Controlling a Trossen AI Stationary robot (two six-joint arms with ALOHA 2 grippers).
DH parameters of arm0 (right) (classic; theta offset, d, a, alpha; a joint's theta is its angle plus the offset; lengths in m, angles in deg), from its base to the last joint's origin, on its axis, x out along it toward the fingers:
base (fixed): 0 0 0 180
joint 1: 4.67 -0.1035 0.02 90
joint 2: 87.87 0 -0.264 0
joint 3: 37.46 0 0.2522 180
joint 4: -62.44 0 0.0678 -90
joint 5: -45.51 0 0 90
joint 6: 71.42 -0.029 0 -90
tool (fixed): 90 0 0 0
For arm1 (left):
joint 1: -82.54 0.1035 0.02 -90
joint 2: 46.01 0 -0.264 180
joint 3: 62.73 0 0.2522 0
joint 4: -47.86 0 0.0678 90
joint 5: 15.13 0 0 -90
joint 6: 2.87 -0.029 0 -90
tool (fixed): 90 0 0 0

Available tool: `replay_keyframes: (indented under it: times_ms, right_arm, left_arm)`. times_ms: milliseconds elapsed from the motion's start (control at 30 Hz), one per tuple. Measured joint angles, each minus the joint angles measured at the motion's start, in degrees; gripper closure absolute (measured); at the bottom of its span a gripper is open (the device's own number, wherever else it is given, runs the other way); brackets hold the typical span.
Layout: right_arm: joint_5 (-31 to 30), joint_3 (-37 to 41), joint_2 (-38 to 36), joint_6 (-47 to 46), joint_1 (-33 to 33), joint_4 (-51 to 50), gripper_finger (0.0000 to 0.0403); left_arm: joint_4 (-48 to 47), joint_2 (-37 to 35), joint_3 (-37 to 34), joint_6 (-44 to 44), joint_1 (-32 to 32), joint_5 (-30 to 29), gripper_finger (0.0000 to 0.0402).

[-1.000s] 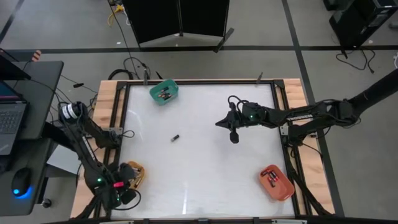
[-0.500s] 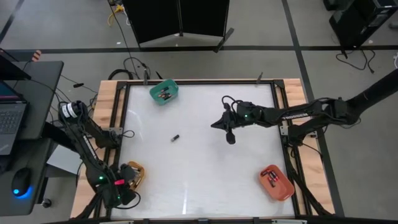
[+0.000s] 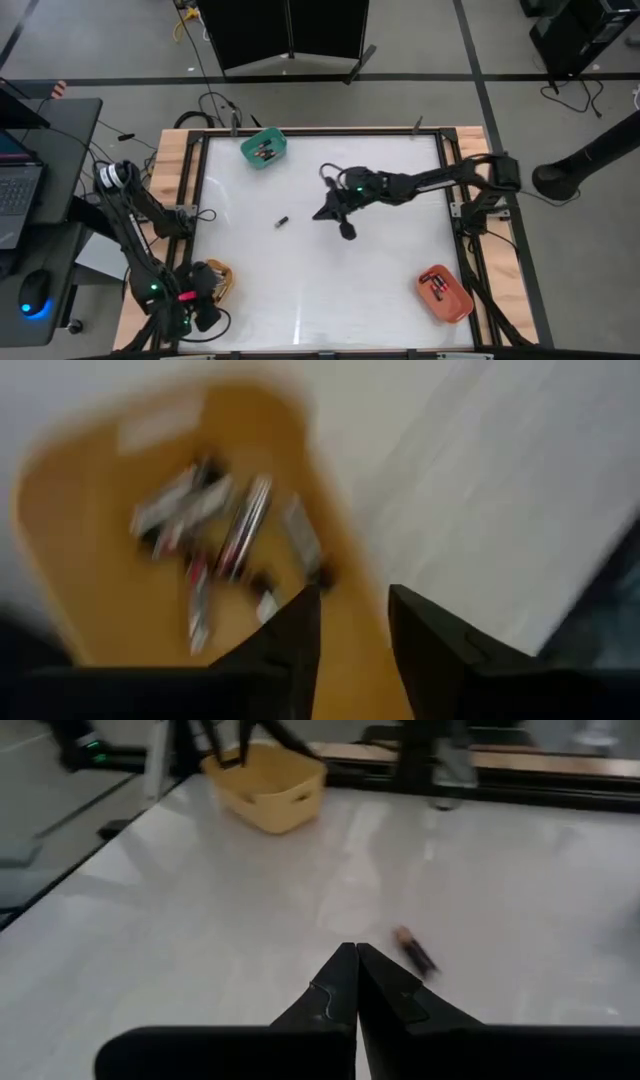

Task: Sort batteries
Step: Put the brown battery into the green bin

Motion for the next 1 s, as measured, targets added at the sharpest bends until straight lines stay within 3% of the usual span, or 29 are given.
replay_keyframes:
  times_ms: [133,333,467,700,1000]
  right_arm:
    - [5.1,-7.3,7.8,2.0,0.0,-2.0,0.0378]
    - [6.0,-20.6,19.2,7.6,-0.8,-13.7,0.0333]
    - [2.3,-29.5,24.7,11.8,-1.2,-20.0,0.0294]
    - [-1.5,-40.6,31.6,17.0,-0.6,-30.1,0.0242]
    - [-6.6,-43.9,36.9,17.6,0.5,-31.2,0.0243]
  left_arm:
    - [-0.4,-1.1,0.6,-3.0,-0.5,-12.3,0.0314]
    - [0.0,-1.2,0.6,-8.9,-0.5,-22.3,0.0391]
    - [0.3,-1.2,0.6,-10.8,-0.5,-29.2,0.039]
    - [0.2,-1.2,0.6,-12.5,-0.5,-30.7,0.0388]
    - [0.2,-1.2,0.5,-12.6,-0.5,-32.0,0.0387]
